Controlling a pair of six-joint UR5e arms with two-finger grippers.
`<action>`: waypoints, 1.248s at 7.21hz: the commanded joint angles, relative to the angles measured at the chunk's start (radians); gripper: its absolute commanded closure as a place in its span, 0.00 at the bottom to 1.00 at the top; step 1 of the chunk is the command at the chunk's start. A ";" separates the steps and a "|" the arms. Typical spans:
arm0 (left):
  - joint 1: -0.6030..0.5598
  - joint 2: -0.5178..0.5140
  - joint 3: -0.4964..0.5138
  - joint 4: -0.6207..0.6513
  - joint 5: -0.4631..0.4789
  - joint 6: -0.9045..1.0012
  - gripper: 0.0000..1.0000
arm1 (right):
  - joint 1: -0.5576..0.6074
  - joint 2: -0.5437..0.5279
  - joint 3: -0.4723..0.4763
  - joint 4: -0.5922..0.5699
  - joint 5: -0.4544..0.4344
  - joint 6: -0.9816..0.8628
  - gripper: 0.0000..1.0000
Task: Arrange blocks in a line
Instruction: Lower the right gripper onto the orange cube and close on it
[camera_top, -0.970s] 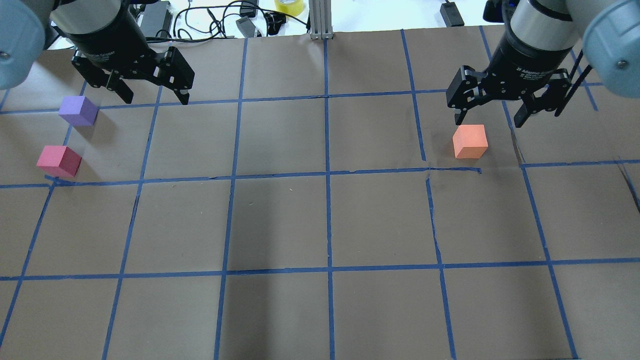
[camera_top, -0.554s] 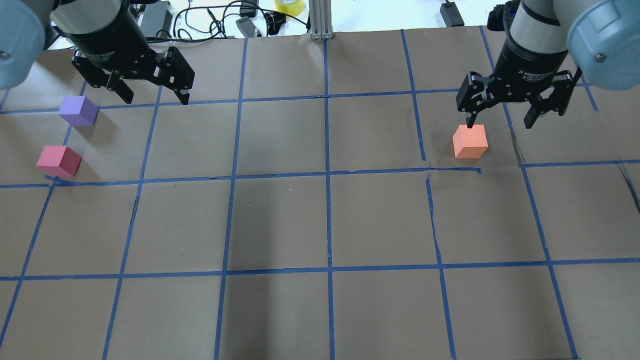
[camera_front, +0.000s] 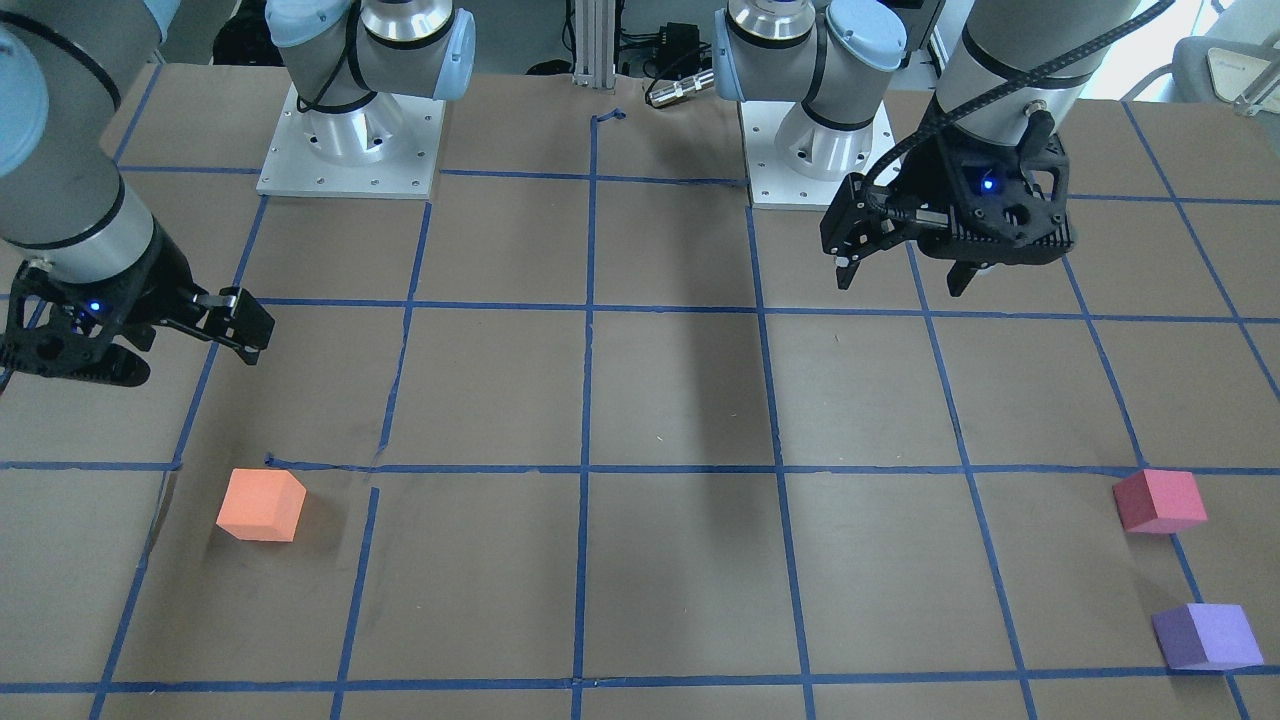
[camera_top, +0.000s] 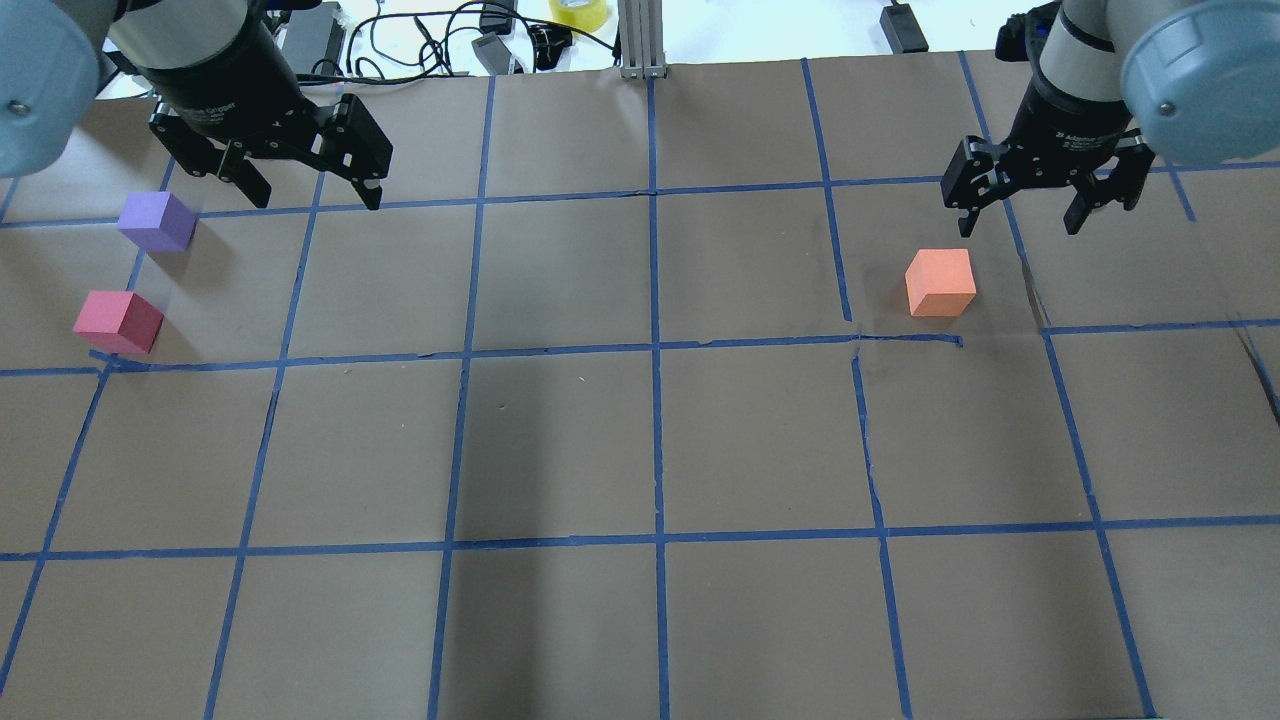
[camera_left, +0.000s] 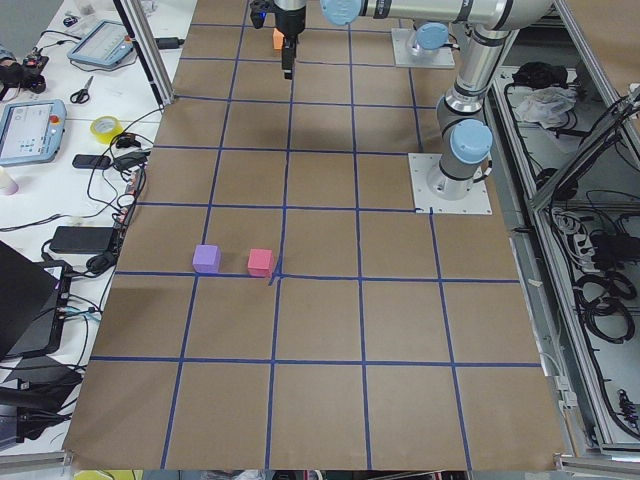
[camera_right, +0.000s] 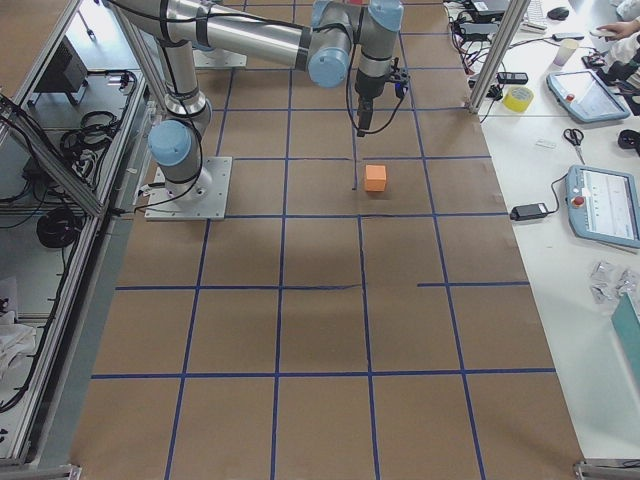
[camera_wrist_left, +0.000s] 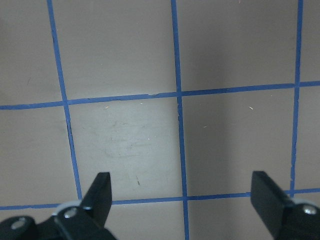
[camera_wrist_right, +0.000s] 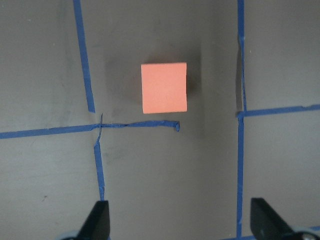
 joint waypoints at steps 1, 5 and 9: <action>-0.001 -0.010 0.003 0.023 -0.001 -0.005 0.00 | -0.007 0.107 0.000 -0.157 0.007 -0.041 0.00; -0.008 -0.003 -0.002 0.023 0.002 -0.003 0.00 | -0.022 0.242 0.083 -0.388 0.013 -0.073 0.00; -0.007 -0.003 -0.002 0.023 0.002 -0.005 0.00 | -0.035 0.265 0.106 -0.428 0.084 -0.092 0.00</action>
